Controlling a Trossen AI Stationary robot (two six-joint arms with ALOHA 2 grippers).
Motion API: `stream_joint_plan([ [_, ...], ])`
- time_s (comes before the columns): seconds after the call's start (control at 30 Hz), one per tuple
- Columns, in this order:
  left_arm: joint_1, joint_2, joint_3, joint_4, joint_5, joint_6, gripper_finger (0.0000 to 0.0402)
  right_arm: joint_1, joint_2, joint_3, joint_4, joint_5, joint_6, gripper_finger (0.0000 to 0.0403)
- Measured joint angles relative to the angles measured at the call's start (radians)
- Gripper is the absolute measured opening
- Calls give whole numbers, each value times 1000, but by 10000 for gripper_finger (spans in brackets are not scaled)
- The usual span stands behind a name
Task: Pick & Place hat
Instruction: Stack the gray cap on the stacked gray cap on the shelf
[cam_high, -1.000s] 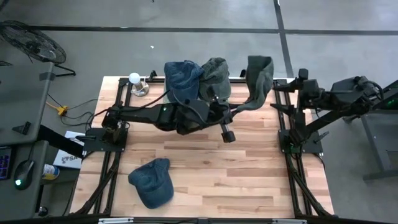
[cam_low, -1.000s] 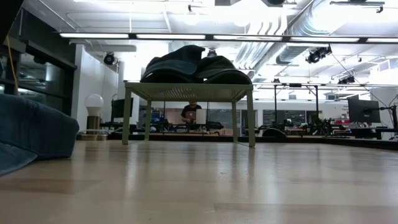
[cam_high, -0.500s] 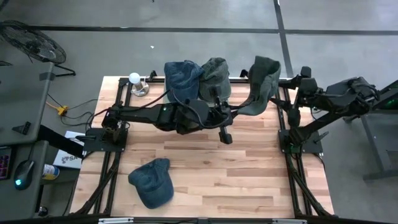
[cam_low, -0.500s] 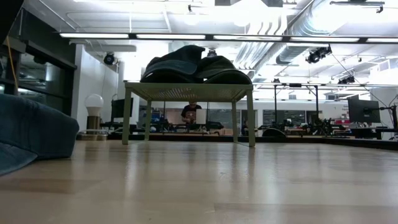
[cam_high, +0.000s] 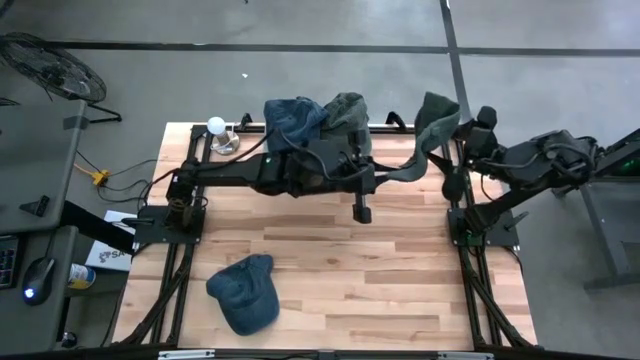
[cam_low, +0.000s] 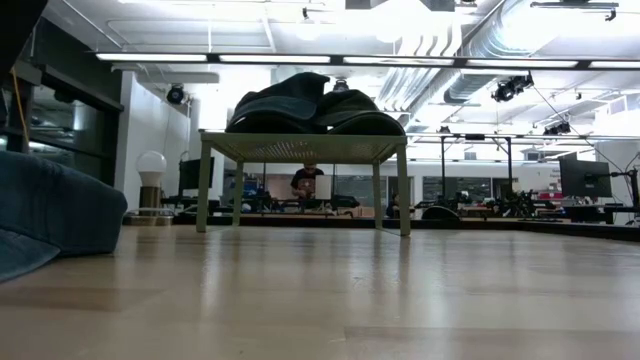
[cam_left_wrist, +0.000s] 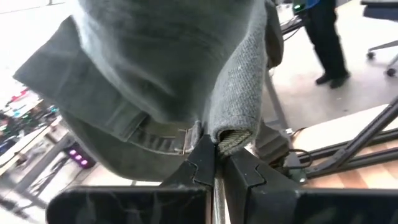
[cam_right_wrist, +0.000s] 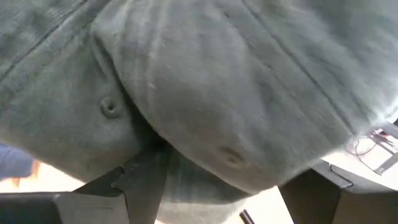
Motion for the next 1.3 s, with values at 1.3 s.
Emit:
stream_joint_plan([
  [1.3, 33, -1, 2, 6, 248, 15, 5, 0, 5, 0, 93, -72, -74, 233],
])
